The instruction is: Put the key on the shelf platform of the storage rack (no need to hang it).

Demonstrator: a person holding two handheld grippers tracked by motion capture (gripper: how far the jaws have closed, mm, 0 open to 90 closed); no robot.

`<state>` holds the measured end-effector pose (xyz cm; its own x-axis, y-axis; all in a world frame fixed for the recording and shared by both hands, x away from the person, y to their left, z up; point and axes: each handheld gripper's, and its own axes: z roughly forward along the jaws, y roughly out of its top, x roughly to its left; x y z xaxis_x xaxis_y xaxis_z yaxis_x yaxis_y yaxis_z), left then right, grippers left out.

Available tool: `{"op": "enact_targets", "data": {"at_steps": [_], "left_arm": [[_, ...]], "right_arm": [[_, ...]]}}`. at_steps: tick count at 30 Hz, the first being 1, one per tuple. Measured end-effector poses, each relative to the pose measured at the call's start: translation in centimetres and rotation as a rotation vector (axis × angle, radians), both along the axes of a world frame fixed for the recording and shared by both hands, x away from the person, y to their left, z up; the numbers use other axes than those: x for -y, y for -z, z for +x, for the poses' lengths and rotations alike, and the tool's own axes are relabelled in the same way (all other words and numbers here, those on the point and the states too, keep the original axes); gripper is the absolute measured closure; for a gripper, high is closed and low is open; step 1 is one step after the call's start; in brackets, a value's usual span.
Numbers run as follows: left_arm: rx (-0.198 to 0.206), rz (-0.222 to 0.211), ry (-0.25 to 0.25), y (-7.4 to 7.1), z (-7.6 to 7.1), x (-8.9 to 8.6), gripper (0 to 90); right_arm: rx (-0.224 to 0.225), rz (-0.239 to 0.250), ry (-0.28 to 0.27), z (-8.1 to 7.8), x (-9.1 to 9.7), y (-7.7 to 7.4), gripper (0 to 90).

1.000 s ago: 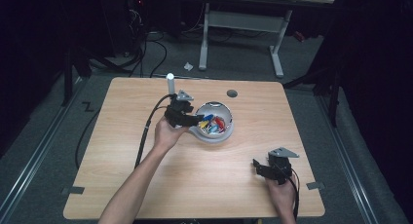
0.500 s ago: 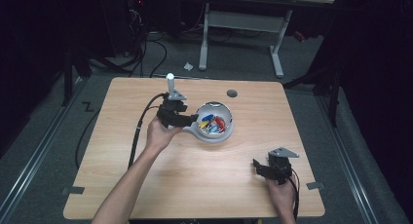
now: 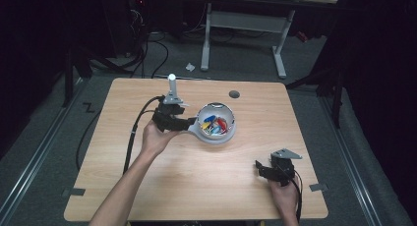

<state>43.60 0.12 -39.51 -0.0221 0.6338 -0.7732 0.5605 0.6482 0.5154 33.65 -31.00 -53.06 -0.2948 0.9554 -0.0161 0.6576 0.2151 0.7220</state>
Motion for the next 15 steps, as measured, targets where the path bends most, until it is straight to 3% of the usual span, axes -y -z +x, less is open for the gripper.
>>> {"op": "enact_targets", "data": {"at_steps": [10,15], "left_arm": [[0.002,-0.028,-0.022,-0.1,-1.0,-2.0,39.1],[0.005,-0.017,-0.031,0.2,-1.4,-3.0,37.6]], "right_arm": [[0.0,0.0,0.0,0.0,0.0,0.0,30.3],[0.0,0.0,0.001,0.0,0.0,0.0,30.3]]}}
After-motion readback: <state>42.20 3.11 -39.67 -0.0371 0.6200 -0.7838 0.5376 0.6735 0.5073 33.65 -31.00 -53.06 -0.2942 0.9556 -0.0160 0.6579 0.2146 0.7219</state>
